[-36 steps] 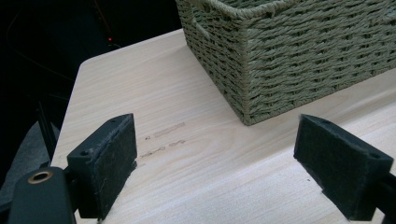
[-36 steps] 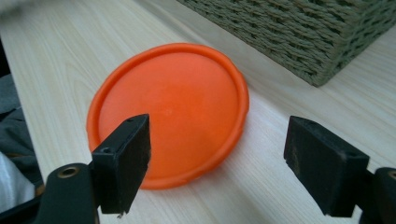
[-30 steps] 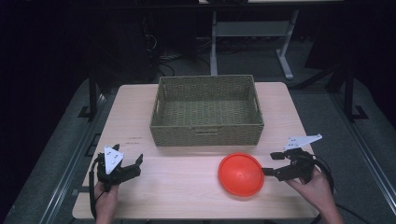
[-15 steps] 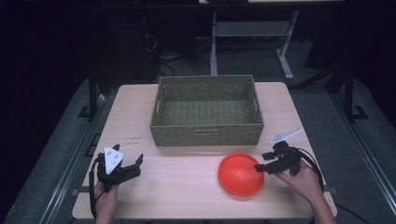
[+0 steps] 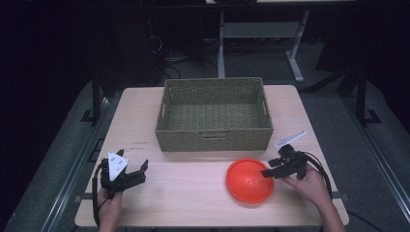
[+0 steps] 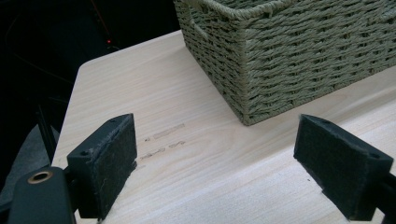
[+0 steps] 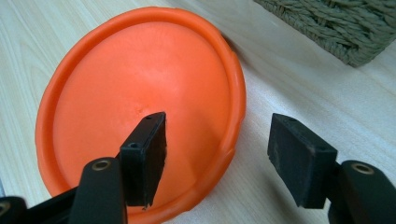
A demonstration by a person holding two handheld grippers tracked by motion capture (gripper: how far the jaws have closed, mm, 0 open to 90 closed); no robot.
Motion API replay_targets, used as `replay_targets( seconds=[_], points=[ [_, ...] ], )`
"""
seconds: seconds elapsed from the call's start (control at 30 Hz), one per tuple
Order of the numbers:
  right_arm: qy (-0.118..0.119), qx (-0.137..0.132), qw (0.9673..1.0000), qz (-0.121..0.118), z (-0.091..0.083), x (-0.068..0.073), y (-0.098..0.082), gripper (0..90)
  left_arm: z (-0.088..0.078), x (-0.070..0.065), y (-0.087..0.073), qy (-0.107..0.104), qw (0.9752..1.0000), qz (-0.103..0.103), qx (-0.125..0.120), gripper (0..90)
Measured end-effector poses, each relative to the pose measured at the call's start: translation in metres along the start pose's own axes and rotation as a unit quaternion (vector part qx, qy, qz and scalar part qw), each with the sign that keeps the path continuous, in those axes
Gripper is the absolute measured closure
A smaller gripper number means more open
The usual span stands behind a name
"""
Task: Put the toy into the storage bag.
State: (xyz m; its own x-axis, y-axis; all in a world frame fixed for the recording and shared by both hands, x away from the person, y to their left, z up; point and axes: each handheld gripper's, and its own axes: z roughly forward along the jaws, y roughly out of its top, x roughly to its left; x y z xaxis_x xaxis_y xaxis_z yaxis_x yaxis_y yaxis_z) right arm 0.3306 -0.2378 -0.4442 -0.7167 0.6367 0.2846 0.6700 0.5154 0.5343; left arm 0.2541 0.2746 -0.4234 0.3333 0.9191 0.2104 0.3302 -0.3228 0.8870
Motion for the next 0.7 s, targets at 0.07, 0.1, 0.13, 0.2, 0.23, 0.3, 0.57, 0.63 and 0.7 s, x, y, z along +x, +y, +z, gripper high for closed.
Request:
replay_targets(
  seconds=[0.07,0.1,0.13,0.2,0.23,0.3,0.57,0.63,0.7],
  points=[
    [-0.001,0.006,1.0000,0.002,0.0012,-0.0008,0.0001,38.0,0.0000,-0.0003,0.0000,-0.001,1.0000,0.000,0.001,12.8],
    [0.001,0.008,1.0000,0.003,0.0018,-0.0008,0.0001,38.9,0.0000,-0.0004,0.0001,-0.001,1.0000,0.000,0.001,12.8],
    [0.000,0.009,1.0000,0.002,0.0025,-0.0008,0.0000,40.2,0.0000,-0.0004,0.0000,0.000,1.0000,0.000,0.001,12.8],
    [0.002,0.009,1.0000,0.002,0.0039,-0.0010,-0.0003,41.7,-0.0001,-0.0003,0.0001,-0.001,1.0000,0.000,-0.001,12.7],
    [0.004,0.010,0.9999,0.003,0.0050,-0.0011,-0.0009,42.7,-0.0005,-0.0003,0.0002,0.000,1.0000,0.001,0.000,12.7],
    [0.006,0.010,0.9999,0.001,0.0064,-0.0028,-0.0016,43.8,-0.0008,0.0001,0.0000,0.000,1.0000,0.002,0.000,12.7],
    [0.016,0.012,0.9998,0.000,0.0098,-0.0032,-0.0039,49.3,-0.0010,-0.0006,0.0002,0.001,1.0000,0.002,0.000,12.8],
    [0.017,0.014,0.9998,0.001,0.0108,-0.0038,-0.0046,50.3,-0.0009,-0.0008,0.0002,0.000,1.0000,0.002,0.000,12.7],
    [0.018,0.014,0.9997,0.003,0.0106,-0.0042,-0.0049,51.9,-0.0007,-0.0008,0.0001,0.000,1.0000,0.002,0.000,12.7]
  ],
)
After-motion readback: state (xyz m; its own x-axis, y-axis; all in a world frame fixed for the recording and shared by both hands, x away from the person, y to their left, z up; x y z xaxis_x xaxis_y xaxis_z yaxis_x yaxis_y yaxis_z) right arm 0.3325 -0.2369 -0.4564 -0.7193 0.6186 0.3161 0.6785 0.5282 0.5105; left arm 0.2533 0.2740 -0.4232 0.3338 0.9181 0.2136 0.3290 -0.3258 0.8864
